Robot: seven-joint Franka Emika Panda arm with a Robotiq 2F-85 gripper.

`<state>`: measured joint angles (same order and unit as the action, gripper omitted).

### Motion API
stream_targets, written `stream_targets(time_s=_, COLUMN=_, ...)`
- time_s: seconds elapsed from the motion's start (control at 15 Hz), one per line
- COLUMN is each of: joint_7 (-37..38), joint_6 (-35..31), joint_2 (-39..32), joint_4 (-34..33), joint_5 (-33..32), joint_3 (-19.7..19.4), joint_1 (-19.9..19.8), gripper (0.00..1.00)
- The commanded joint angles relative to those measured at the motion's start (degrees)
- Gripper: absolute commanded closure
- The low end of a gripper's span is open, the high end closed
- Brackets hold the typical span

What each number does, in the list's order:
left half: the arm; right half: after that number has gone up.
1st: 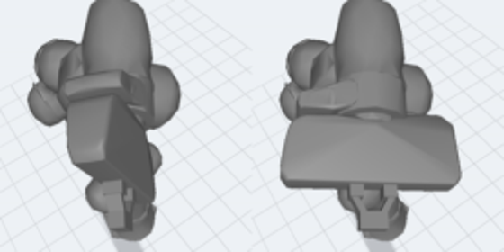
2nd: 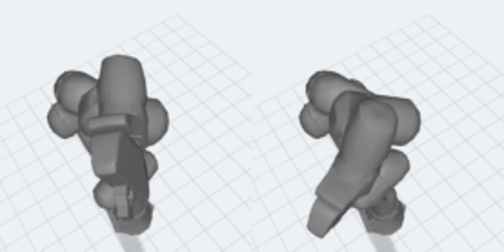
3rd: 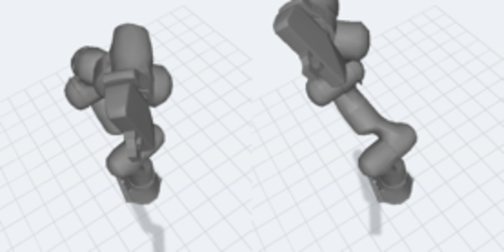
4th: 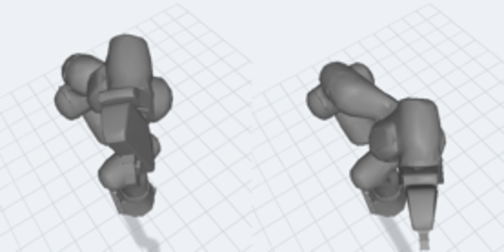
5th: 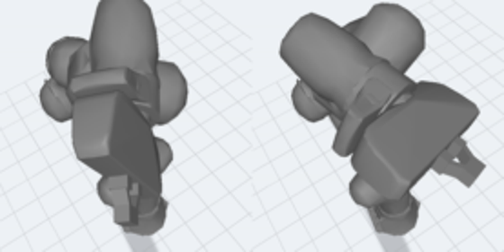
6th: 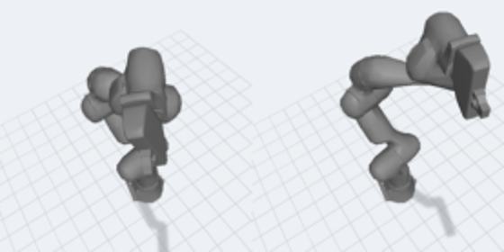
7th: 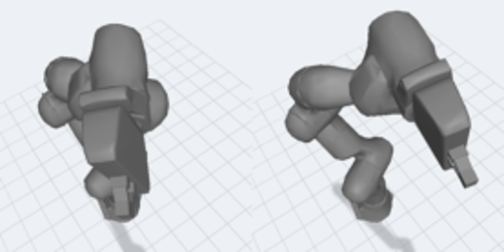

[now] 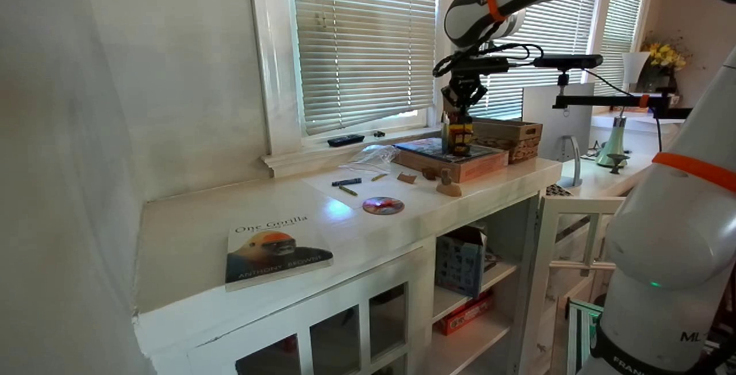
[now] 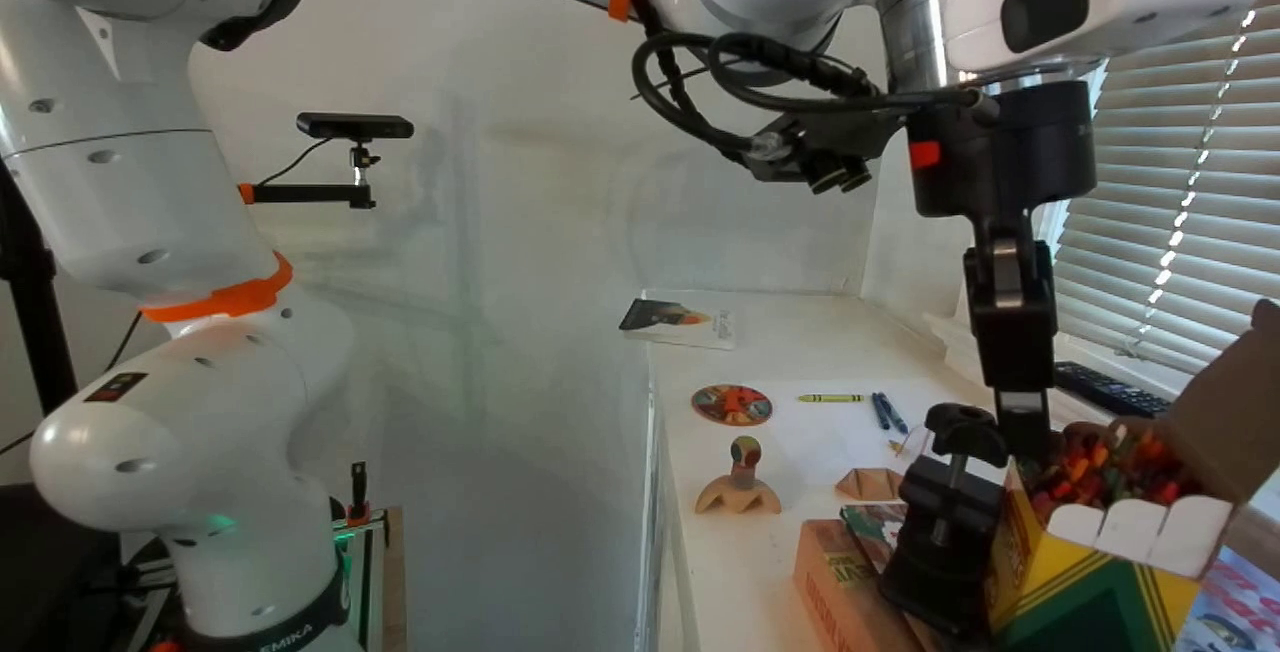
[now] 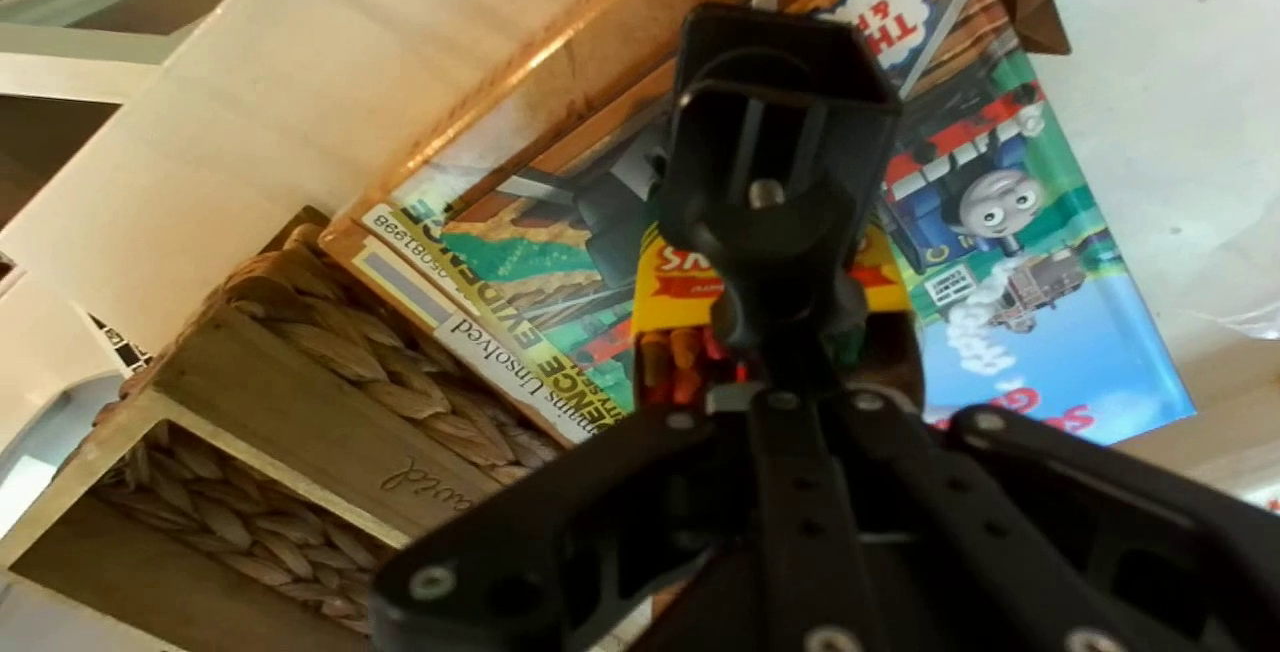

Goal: Rotate the object clockwise

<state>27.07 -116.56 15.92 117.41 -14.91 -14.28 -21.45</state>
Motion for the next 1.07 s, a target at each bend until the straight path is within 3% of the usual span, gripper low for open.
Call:
stream_targets(time_s=0.0, joint_7=3.32, joint_6=2.42, joint_2=0.14, joint_4=-0.45, joint_5=-2.15, joint_3=0.80, joint_1=-0.88, gripper=1.00)
stream_targets(time_s=1.0, joint_7=7.97, joint_6=13.67, joint_2=0.62, joint_4=-2.32, joint_5=-2.73, joint_3=0.29, joint_1=-1.36, gripper=1.00)
